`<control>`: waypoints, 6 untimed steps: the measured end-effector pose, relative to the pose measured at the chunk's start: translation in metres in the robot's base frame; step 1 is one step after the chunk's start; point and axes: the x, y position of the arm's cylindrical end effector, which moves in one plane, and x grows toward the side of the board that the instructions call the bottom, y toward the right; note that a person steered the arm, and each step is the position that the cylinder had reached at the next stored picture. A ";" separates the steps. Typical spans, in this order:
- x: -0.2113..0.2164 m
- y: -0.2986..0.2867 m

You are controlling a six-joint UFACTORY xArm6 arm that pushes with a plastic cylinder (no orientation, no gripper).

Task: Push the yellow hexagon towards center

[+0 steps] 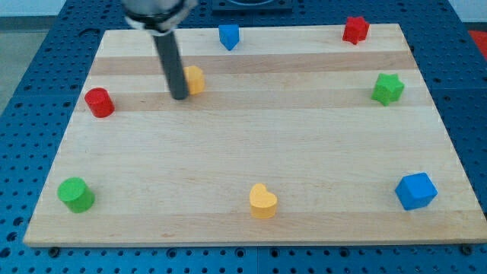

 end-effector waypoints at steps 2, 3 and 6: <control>-0.001 -0.060; -0.025 -0.085; -0.041 0.047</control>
